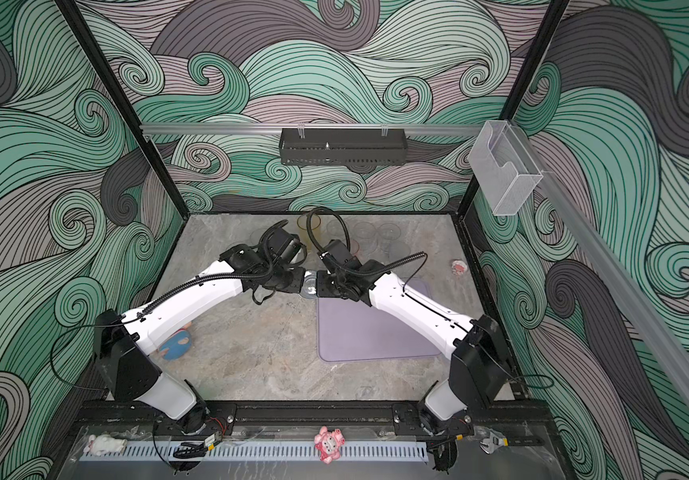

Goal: Place the glasses into the tray
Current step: 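Open the left gripper and draw it back while the right gripper holds the blue cup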

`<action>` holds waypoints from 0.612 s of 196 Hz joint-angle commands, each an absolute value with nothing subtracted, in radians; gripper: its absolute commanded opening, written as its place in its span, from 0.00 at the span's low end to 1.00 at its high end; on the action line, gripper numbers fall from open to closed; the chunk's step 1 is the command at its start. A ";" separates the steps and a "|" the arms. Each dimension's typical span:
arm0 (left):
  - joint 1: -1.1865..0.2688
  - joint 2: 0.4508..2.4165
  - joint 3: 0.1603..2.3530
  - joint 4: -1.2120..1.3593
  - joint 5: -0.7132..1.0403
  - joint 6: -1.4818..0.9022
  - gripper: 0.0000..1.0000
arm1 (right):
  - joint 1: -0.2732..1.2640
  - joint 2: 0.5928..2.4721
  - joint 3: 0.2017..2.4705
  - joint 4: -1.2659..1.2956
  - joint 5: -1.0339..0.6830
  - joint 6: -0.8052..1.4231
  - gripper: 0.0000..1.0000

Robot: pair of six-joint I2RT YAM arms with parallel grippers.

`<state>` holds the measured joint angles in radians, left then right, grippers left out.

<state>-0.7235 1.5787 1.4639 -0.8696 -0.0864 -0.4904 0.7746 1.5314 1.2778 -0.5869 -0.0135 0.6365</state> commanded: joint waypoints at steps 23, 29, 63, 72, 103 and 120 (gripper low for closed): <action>-0.717 1.604 1.505 -0.825 0.001 -0.515 0.01 | 0.770 1.485 1.232 -0.661 -0.011 0.600 0.00; -0.716 1.611 1.509 -0.825 0.006 -0.518 0.02 | 0.765 1.484 1.235 -0.677 -0.004 0.588 0.00; -0.719 1.638 1.497 -0.804 0.035 -0.533 0.06 | 0.740 1.502 1.256 -0.765 0.032 0.518 0.00; -0.719 1.645 1.497 -0.804 0.041 -0.540 0.07 | 0.737 1.508 1.258 -0.775 0.032 0.506 0.00; -0.719 1.644 1.511 -0.800 0.061 -0.542 0.15 | 0.716 1.531 1.252 -0.774 -0.004 0.500 0.00; -0.719 1.629 1.506 -0.804 0.048 -0.531 0.20 | 0.703 1.549 1.255 -0.775 -0.026 0.491 0.00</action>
<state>-0.7315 1.6482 1.4704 -0.8219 0.0875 -0.5327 0.7185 1.5307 1.2503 -0.6952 0.0147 0.5453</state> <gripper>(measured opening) 0.175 0.097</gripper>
